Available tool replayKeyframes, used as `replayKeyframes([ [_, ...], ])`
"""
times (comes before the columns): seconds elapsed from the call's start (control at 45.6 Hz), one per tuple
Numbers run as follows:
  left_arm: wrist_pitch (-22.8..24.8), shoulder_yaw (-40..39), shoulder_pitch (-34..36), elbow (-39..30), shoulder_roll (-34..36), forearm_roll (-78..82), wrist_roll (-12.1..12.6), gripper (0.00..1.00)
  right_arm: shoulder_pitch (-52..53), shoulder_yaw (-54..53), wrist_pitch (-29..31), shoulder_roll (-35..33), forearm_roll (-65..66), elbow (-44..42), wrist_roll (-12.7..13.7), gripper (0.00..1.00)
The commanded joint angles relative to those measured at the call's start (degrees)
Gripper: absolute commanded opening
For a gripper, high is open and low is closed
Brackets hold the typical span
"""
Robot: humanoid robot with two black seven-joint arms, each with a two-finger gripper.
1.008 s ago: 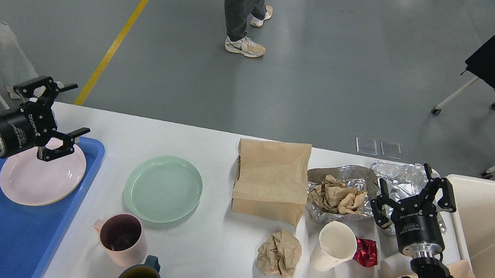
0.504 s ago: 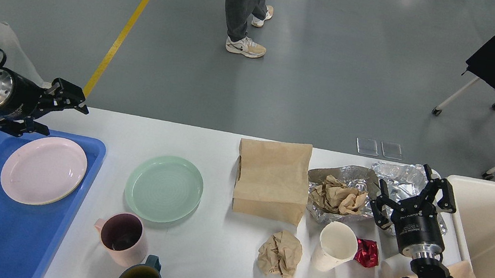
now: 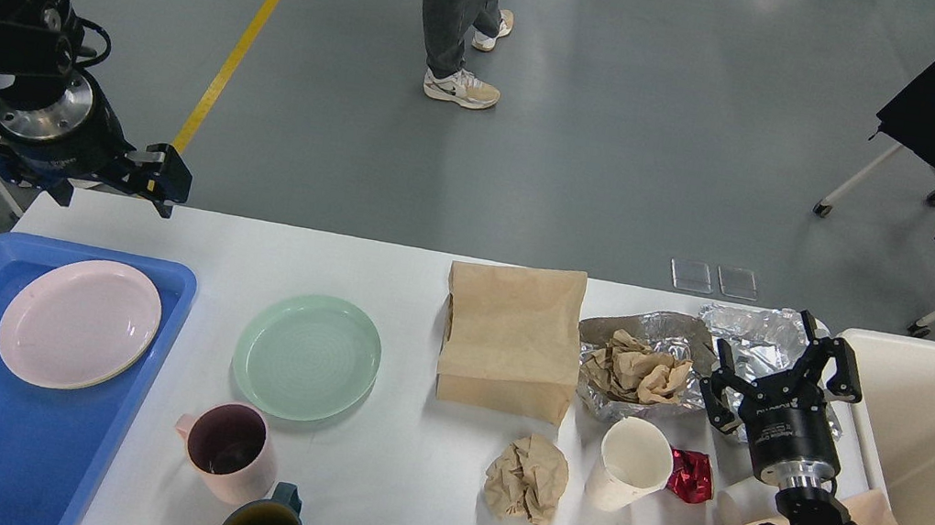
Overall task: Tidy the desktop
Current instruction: 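Raise the left gripper up and away from the blue tray, then lower the left gripper onto the pink mug beside the tray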
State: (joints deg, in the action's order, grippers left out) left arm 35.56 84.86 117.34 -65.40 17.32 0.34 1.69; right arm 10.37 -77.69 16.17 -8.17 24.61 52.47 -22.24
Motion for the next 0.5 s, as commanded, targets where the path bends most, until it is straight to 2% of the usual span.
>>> replayKeyframes([
  [0.0, 0.0, 1.1, 6.6, -6.1, -0.8, -0.1, -0.2, 0.97, 0.0, 0.0, 0.0, 0.0, 0.0, 0.0, 0.0, 1.00],
  [0.088, -1.5, 1.0, 11.3, -12.7, -1.5, -1.0, -0.3, 0.97, 0.0, 0.0, 0.0, 0.0, 0.0, 0.0, 0.0, 1.00],
  [0.263, 5.4, 0.6, 19.2, -21.2, -3.9, -2.4, 0.0, 0.97, 0.0, 0.0, 0.0, 0.0, 0.0, 0.0, 0.0, 1.00],
  [0.395, 5.0, 0.7, 24.5, -28.2, -4.8, -3.7, -0.1, 0.93, 0.0, 0.0, 0.0, 0.0, 0.0, 0.0, 0.0, 1.00],
  [0.482, 5.1, 1.4, 30.7, -32.2, -5.6, -5.3, -0.1, 0.91, 0.0, 0.0, 0.0, 0.0, 0.0, 0.0, 0.0, 1.00],
])
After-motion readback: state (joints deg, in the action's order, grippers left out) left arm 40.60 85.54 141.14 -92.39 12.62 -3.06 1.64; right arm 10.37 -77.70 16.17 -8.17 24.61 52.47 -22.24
